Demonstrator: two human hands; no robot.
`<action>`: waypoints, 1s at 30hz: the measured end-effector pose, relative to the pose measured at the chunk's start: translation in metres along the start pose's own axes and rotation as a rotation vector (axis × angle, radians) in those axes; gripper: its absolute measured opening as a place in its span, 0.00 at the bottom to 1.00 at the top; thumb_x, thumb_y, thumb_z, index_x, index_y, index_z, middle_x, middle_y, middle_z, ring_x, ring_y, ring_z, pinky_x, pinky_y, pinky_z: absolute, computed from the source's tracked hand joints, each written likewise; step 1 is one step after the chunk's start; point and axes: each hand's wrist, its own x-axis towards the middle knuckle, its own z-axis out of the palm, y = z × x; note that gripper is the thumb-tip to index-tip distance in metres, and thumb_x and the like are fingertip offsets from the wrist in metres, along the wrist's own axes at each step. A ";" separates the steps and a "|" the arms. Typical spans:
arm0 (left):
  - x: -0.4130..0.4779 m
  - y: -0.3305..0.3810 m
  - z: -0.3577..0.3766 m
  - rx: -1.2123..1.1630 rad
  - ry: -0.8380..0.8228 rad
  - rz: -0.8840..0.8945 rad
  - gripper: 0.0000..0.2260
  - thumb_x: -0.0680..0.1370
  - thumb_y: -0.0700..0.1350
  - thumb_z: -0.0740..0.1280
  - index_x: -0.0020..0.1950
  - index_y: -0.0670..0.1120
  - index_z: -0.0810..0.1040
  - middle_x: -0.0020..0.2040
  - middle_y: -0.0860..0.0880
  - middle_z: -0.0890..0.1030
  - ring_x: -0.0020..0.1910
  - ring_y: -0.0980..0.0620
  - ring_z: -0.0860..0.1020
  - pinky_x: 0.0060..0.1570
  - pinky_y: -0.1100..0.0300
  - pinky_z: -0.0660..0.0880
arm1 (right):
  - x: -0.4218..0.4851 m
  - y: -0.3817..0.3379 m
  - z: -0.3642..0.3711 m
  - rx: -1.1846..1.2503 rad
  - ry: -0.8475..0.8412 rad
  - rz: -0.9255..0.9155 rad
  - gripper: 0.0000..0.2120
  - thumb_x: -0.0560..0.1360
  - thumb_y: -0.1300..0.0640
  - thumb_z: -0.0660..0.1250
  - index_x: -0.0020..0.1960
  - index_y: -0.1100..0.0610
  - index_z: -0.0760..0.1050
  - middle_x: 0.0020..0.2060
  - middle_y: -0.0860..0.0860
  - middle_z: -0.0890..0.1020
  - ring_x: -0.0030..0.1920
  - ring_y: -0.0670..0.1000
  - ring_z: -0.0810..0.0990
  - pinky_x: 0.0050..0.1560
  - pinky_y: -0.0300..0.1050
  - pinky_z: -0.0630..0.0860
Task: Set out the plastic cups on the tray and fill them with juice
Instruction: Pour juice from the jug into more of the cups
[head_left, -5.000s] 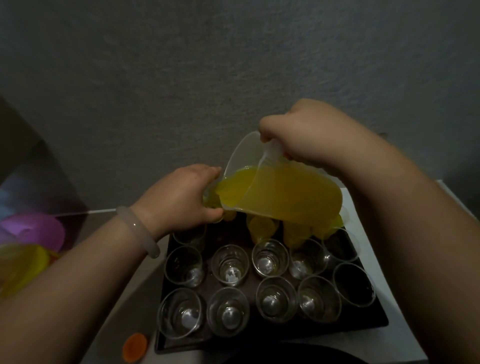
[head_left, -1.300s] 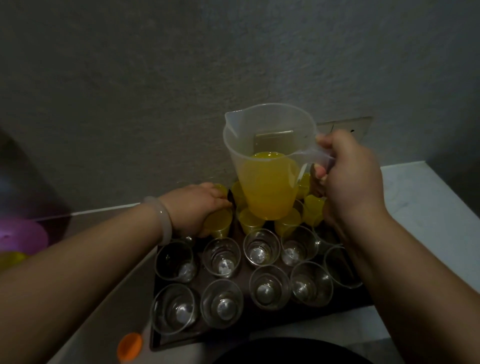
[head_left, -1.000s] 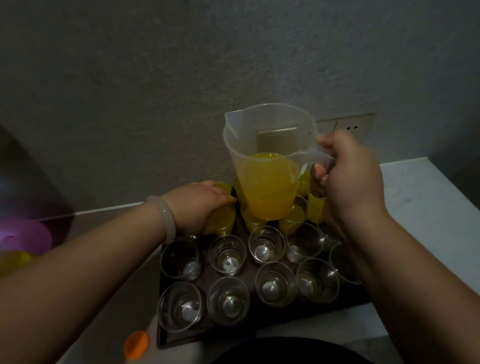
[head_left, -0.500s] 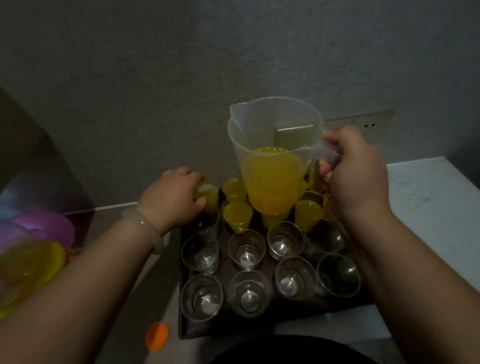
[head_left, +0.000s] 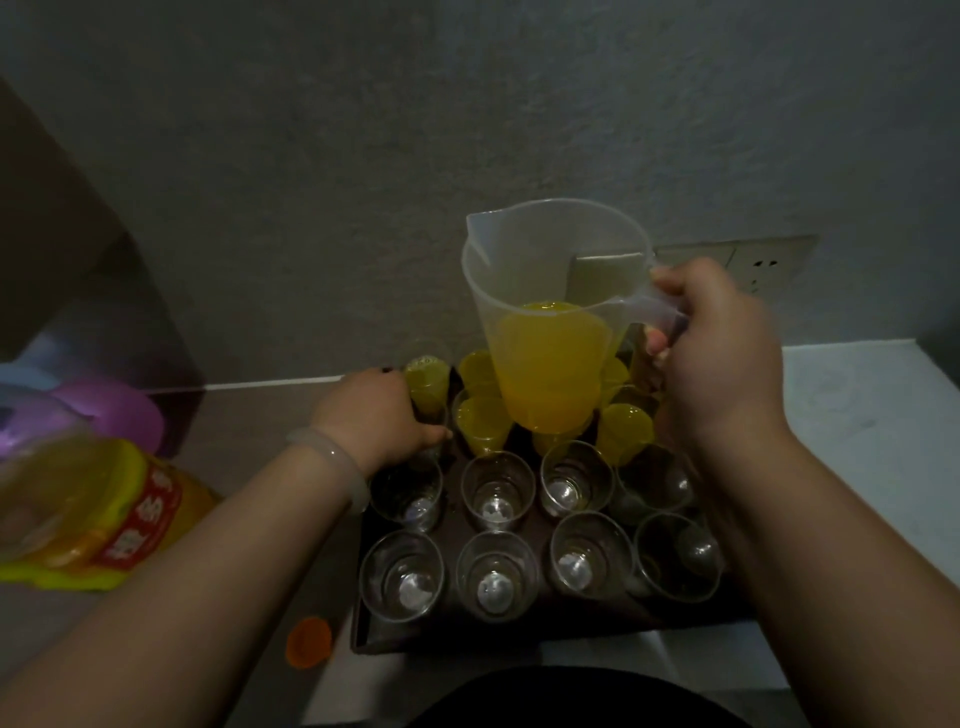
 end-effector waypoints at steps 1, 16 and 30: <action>0.000 0.001 0.000 -0.006 -0.002 -0.012 0.27 0.68 0.65 0.70 0.58 0.47 0.77 0.55 0.46 0.80 0.53 0.46 0.78 0.45 0.57 0.73 | 0.002 -0.001 -0.001 0.003 -0.004 -0.004 0.15 0.66 0.48 0.62 0.23 0.51 0.76 0.21 0.46 0.70 0.23 0.45 0.66 0.28 0.43 0.60; -0.003 0.002 -0.007 -0.008 0.030 -0.045 0.20 0.69 0.60 0.71 0.52 0.47 0.80 0.51 0.45 0.82 0.50 0.45 0.79 0.42 0.58 0.73 | 0.010 0.002 -0.001 0.035 -0.115 -0.002 0.14 0.65 0.49 0.62 0.23 0.52 0.73 0.22 0.47 0.69 0.24 0.46 0.66 0.26 0.42 0.61; -0.022 -0.020 -0.035 -0.129 0.206 0.135 0.27 0.68 0.60 0.71 0.58 0.43 0.76 0.54 0.44 0.76 0.56 0.45 0.75 0.49 0.58 0.70 | -0.008 -0.004 0.026 0.061 -0.079 0.002 0.14 0.66 0.50 0.62 0.23 0.52 0.70 0.21 0.48 0.68 0.22 0.46 0.64 0.25 0.40 0.60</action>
